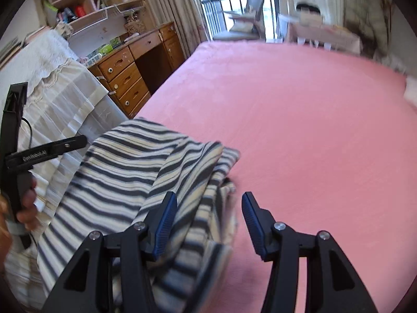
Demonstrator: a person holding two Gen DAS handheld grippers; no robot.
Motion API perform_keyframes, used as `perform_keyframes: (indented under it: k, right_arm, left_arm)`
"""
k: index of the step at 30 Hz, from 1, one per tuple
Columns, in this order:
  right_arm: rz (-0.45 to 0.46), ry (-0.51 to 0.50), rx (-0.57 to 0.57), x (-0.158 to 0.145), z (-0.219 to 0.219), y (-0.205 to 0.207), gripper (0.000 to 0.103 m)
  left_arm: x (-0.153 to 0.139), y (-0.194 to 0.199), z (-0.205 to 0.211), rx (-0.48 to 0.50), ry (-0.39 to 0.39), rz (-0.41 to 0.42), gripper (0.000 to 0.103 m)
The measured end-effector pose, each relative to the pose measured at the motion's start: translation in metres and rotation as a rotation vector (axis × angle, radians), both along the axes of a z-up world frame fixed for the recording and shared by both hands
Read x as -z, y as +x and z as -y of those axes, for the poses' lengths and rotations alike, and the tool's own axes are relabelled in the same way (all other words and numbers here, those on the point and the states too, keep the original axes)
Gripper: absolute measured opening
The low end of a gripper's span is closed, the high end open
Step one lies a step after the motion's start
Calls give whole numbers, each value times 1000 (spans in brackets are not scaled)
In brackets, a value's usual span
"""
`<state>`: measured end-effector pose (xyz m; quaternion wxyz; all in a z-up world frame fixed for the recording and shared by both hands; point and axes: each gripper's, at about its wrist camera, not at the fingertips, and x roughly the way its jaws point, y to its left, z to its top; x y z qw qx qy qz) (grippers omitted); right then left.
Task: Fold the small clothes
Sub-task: 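Lower the shirt onto the towel stack and open both tools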
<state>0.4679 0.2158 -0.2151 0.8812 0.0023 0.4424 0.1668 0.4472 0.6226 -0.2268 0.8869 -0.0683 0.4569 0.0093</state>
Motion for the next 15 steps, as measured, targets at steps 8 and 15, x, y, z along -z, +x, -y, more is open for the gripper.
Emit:
perform_keyframes:
  k: [8,15]
  right_arm:
    - [124,-13,-60,-58,-3,-80,52]
    - [19,14,-111,-34,-25,-121,13]
  left_arm:
    - [-34,-118,41,73,22,72,69]
    - [3,-160,66,75,-30,-32,69]
